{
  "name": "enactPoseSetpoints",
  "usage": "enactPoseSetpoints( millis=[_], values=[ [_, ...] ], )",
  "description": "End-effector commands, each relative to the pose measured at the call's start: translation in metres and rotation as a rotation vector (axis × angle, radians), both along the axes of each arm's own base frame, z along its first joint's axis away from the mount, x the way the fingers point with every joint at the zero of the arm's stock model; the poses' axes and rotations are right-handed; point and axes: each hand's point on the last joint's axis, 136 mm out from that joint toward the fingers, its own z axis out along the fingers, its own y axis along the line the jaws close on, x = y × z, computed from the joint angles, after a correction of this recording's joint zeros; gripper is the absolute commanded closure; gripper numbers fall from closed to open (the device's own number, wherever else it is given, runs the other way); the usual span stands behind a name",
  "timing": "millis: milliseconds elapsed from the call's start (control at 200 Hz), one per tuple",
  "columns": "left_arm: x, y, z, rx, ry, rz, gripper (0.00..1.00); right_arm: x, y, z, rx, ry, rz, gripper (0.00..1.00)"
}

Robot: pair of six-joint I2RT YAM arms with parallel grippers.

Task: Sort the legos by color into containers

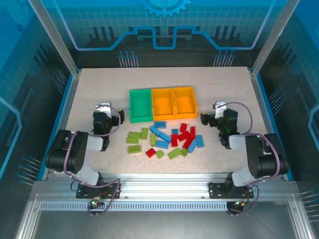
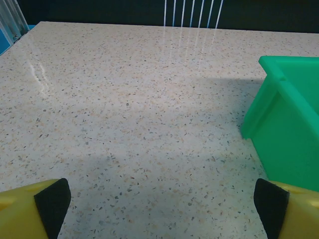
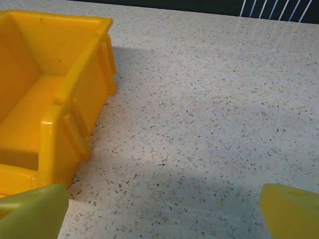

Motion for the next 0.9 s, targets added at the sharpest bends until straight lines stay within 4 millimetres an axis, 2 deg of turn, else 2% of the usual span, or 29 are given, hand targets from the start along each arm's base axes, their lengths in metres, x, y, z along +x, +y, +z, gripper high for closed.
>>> enactPoseSetpoints(
  millis=[0, 825, 895],
  values=[
    [0.0013, -0.0043, 0.0072, 0.002, -0.023, -0.019, 0.01, 0.0051, -0.0033, 0.0075, -0.002, -0.022, 0.003, 0.0],
    [0.002, -0.0041, 0.0084, 0.001, -0.024, -0.019, 0.01, 0.0049, -0.0033, 0.0073, 0.001, -0.021, 0.005, 0.0],
    [0.0016, -0.0045, 0.0122, 0.004, -0.024, -0.021, 0.01, 0.007, -0.0046, 0.014, -0.001, -0.001, -0.004, 0.0]
  ],
)
